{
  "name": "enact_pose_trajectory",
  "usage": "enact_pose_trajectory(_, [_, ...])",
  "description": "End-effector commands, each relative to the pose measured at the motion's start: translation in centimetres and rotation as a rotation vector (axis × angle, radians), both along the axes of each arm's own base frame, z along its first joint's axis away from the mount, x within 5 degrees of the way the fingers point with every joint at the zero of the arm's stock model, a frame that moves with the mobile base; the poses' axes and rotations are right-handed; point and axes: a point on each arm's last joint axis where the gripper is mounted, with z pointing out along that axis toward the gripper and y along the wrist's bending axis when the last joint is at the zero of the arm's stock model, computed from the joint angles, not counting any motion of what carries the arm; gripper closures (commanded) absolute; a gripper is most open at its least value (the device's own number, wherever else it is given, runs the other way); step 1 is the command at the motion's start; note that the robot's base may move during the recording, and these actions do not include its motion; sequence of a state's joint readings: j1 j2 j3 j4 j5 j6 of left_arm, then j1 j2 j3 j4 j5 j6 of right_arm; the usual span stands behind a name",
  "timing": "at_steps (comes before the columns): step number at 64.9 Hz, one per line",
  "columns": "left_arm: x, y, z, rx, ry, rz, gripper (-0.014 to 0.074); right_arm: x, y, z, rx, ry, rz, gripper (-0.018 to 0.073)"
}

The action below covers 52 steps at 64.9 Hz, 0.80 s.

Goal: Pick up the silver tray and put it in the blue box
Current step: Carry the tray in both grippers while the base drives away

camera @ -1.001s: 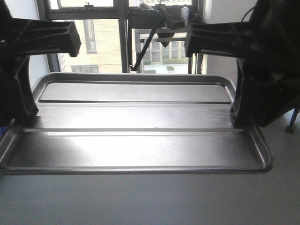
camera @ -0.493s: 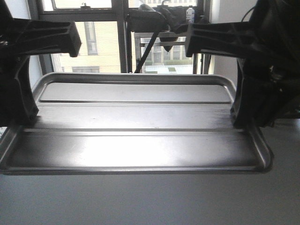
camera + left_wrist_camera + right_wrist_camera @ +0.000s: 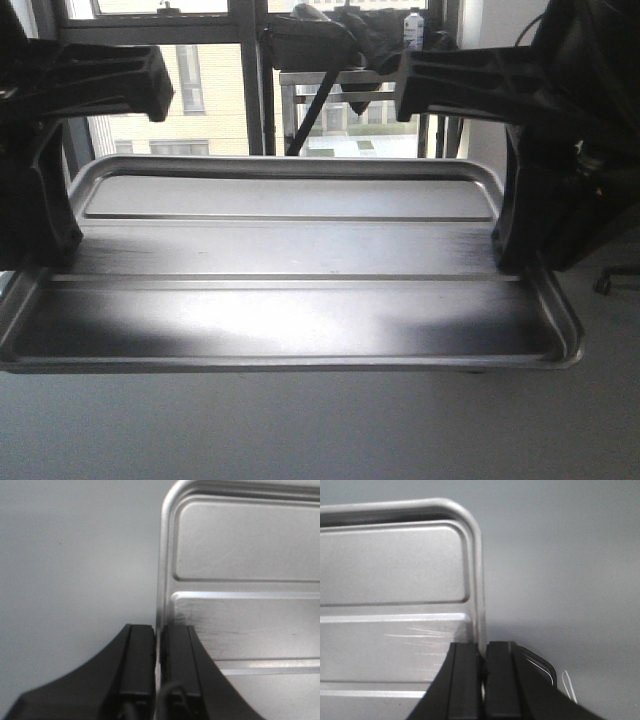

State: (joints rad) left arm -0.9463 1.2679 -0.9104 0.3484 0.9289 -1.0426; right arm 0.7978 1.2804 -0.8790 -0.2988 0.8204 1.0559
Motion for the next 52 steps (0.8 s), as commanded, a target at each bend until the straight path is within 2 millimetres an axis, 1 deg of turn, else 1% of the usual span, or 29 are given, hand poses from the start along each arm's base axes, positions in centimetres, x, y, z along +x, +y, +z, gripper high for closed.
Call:
enact_pose_trajectory(1, [0.04, 0.54, 1.14, 0.019, -0.045, 0.009, 0.0605, 0.25, -0.73, 1.52, -0.028, -0.068, -0.001, 0.0508])
enact_pose_trajectory(52, [0.04, 0.54, 1.14, 0.019, -0.045, 0.009, 0.0605, 0.25, -0.73, 1.52, -0.028, -0.068, -0.001, 0.0508])
